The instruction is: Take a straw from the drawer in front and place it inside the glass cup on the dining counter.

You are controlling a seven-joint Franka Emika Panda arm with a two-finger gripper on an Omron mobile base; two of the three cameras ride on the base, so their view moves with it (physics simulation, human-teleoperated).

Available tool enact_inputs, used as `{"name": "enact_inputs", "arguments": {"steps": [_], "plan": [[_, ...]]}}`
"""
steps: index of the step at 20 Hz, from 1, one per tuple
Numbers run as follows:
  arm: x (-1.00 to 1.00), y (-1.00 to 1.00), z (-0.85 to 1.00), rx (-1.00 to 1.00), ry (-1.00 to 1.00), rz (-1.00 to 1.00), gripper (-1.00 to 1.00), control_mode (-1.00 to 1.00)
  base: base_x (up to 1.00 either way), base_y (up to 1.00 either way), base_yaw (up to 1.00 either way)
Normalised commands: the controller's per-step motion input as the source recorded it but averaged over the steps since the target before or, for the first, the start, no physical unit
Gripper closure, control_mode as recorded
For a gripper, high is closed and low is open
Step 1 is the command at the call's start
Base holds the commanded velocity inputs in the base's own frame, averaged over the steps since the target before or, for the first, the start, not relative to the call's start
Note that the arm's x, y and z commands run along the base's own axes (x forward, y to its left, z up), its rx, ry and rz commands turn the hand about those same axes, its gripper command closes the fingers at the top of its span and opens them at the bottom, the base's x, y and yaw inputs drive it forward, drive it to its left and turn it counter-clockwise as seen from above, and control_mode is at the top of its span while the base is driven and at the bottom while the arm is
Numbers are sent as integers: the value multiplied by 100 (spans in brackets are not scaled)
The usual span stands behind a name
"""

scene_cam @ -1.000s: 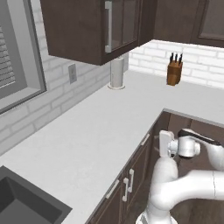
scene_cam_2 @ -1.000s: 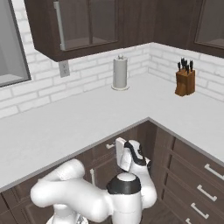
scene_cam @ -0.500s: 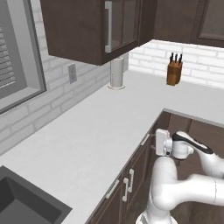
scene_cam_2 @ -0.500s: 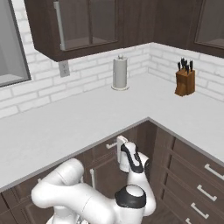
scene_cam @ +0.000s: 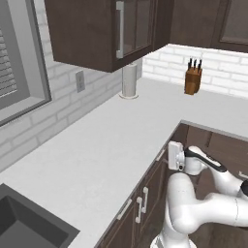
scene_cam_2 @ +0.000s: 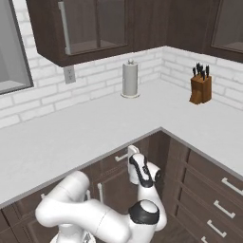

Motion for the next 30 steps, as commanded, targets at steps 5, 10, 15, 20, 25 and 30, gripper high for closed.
{"name": "enact_inputs", "arguments": {"steps": [5, 10, 15, 20, 25, 30], "plan": [[30, 7, -31, 0, 3, 0, -100, -100, 0, 0, 0], [24, 11, -35, 0, 3, 0, -100, -100, 0, 0, 0], [18, 17, -25, 0, 1, 0, 100, -100, 0, 0, 0], [2, 11, -22, -3, 7, 0, 100, -100, 0, 0, 0], [-1, 0, -20, -6, 3, 0, 100, -100, 0, 0, 0], [-26, -10, -10, 0, 5, 0, 100, -100, 0, 0, 0]]}}
